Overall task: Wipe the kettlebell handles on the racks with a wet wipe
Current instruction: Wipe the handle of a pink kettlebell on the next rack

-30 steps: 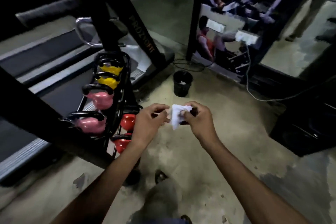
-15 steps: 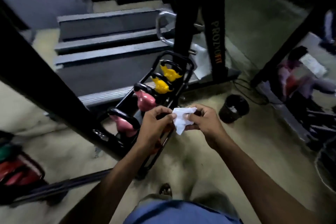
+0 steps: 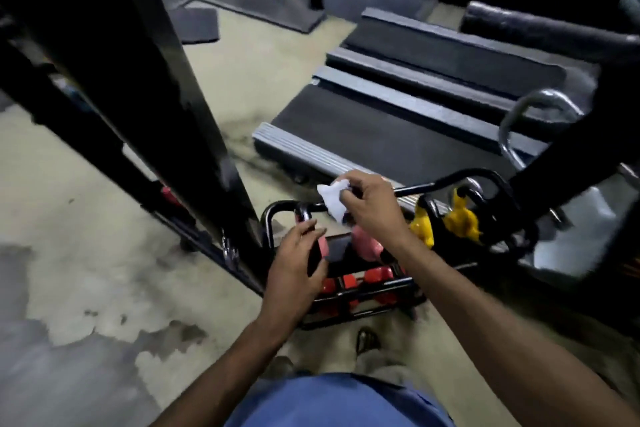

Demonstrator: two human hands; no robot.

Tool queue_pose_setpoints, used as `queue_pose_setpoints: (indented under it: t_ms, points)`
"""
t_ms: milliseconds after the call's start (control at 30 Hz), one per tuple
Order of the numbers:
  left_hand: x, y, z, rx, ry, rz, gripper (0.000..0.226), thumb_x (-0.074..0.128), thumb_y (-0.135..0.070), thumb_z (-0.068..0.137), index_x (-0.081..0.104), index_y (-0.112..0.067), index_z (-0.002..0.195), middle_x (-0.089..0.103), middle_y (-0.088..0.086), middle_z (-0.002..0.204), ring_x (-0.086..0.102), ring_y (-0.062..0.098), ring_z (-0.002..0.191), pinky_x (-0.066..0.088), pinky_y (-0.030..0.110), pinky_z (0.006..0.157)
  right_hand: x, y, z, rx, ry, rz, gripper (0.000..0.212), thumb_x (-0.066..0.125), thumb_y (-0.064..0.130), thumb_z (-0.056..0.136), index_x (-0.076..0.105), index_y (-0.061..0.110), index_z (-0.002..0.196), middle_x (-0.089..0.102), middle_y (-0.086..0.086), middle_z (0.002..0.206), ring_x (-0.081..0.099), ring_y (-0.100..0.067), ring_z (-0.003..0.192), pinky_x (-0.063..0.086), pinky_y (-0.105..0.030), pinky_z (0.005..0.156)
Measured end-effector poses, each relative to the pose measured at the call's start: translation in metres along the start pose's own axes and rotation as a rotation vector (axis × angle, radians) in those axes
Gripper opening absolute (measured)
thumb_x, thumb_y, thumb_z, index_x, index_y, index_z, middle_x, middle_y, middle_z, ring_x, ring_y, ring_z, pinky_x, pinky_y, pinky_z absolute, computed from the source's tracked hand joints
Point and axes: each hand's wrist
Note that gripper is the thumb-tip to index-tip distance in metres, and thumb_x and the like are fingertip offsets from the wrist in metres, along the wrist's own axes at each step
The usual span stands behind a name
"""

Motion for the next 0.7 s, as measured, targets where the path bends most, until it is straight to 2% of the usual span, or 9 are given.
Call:
queue_pose_setpoints:
  t_ms: [100,200,300,367,433,533,633,700]
  points:
    - [0.002,0.001,-0.002,-0.120,0.059,0.134,0.072,0.062,-0.006,0.082,0.045,-0.010,0.152,0.034,0.005,0.164,0.033,0.018,0.150,0.030,0.030,0.122,0.029,-0.005,0.039,-0.095,0.173,-0.125,0.012,0.061,0.010,0.080,0.072,0.013,0.086,0.073,-0.002,0.081,0.062,-0.020,0.071,0.041,-0.027,0.061]
    - [0.004,-0.001,-0.008,-0.198,0.092,0.201,0.076,0.057,-0.004,0.084,0.037,-0.014,0.157,0.028,0.004,0.167,0.036,0.023,0.149,0.037,0.039,0.119,0.058,-0.007,0.068,-0.184,0.457,-0.321,0.010,0.066,0.019,0.087,0.072,0.010,0.085,0.074,-0.012,0.088,0.066,-0.031,0.080,0.039,-0.030,0.062]
    - [0.006,-0.001,-0.010,-0.208,0.101,0.248,0.086,0.056,0.003,0.082,0.031,-0.021,0.160,0.030,-0.002,0.166,0.047,0.025,0.140,0.044,0.039,0.111,0.075,0.002,0.089,-0.196,0.763,-0.546,0.030,0.060,0.030,0.095,0.074,0.005,0.088,0.072,-0.018,0.089,0.066,-0.035,0.084,0.049,-0.035,0.068]
    - [0.007,-0.004,-0.007,-0.203,0.090,0.285,0.093,0.055,0.007,0.080,0.026,-0.026,0.161,0.035,-0.004,0.163,0.055,0.027,0.127,0.048,0.037,0.104,0.084,0.010,0.099,-0.239,0.857,-0.654,0.031,0.058,0.028,0.095,0.074,0.002,0.090,0.072,-0.020,0.090,0.065,-0.037,0.083,0.054,-0.039,0.074]
    - [0.009,-0.005,-0.004,-0.207,0.093,0.338,0.099,0.058,0.007,0.078,0.019,-0.030,0.162,0.038,-0.004,0.159,0.058,0.027,0.119,0.051,0.038,0.099,0.092,0.021,0.099,-0.303,0.905,-0.781,0.025,0.061,0.022,0.091,0.072,0.000,0.092,0.068,-0.019,0.086,0.060,-0.036,0.078,0.048,-0.034,0.068]
    - [0.011,-0.003,-0.003,-0.207,0.112,0.381,0.102,0.061,0.007,0.077,0.019,-0.030,0.161,0.034,-0.006,0.162,0.059,0.029,0.117,0.054,0.042,0.093,0.101,0.027,0.098,-0.326,0.947,-0.883,0.016,0.066,0.013,0.084,0.074,0.002,0.093,0.065,-0.015,0.082,0.056,-0.032,0.073,0.042,-0.029,0.064]
    - [0.010,-0.003,-0.004,-0.214,0.121,0.384,0.098,0.062,0.008,0.077,0.023,-0.029,0.160,0.034,-0.006,0.162,0.057,0.029,0.117,0.054,0.043,0.095,0.100,0.024,0.098,-0.304,0.802,-0.860,0.012,0.067,0.013,0.084,0.071,0.002,0.089,0.066,-0.014,0.083,0.061,-0.032,0.075,0.045,-0.031,0.061]
    - [0.008,-0.002,-0.005,-0.201,0.111,0.333,0.092,0.058,0.007,0.079,0.028,-0.025,0.160,0.036,-0.005,0.163,0.055,0.027,0.123,0.050,0.040,0.104,0.095,0.012,0.096,-0.160,0.678,-0.785,0.017,0.066,0.019,0.086,0.065,0.003,0.081,0.063,-0.012,0.076,0.062,-0.032,0.072,0.045,-0.032,0.059]
Point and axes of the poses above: each hand's wrist, its own z-axis towards the middle knuckle, its own x-axis out of the palm, y = z × x
